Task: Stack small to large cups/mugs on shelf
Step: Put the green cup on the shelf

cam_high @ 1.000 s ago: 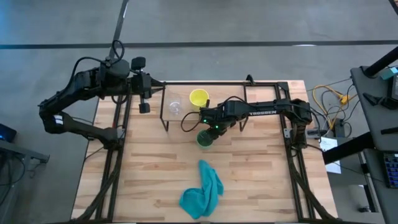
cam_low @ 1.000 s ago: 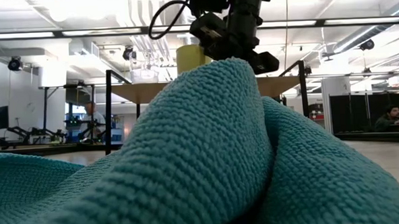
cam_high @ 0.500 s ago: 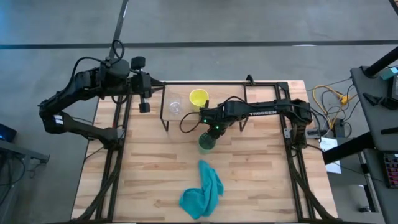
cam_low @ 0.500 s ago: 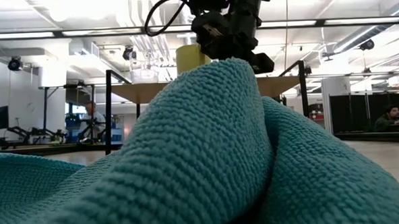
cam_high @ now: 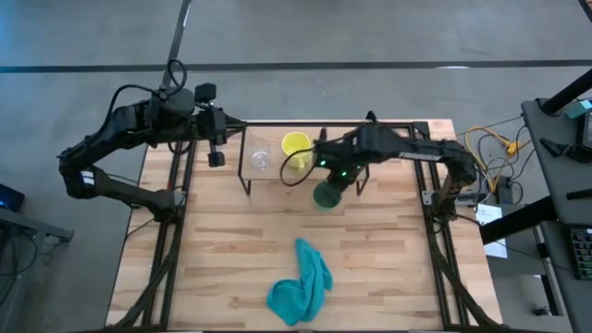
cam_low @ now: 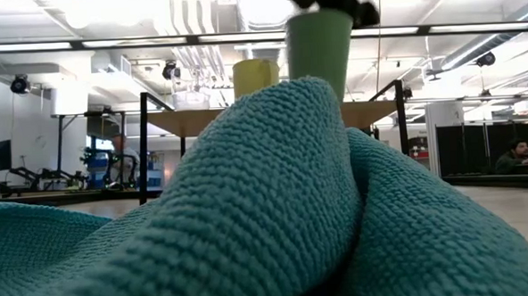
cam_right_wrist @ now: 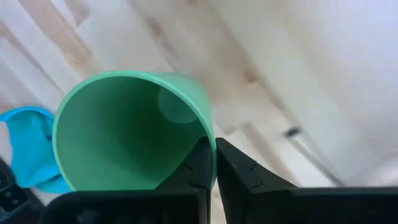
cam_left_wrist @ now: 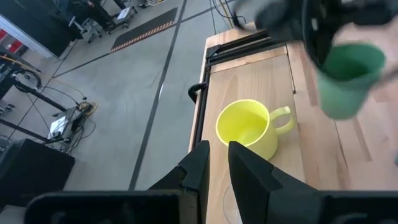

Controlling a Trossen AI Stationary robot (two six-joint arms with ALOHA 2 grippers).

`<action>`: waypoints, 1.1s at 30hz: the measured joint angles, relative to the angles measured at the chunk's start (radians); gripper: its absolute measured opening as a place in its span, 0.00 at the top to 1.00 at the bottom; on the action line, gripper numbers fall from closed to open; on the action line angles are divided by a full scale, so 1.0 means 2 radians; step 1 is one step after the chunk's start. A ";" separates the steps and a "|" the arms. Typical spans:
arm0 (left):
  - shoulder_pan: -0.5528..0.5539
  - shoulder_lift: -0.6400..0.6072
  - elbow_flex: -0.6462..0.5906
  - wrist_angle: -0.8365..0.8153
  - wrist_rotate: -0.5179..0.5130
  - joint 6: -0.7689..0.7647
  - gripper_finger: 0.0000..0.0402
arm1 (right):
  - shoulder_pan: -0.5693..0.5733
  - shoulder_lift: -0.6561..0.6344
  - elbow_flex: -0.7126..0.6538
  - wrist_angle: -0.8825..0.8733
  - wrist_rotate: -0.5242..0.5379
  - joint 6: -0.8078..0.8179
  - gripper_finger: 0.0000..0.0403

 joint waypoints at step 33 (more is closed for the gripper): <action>0.000 -0.005 0.000 0.013 -0.001 -0.018 0.89 | -0.173 -0.011 0.111 -0.067 0.050 -0.146 0.98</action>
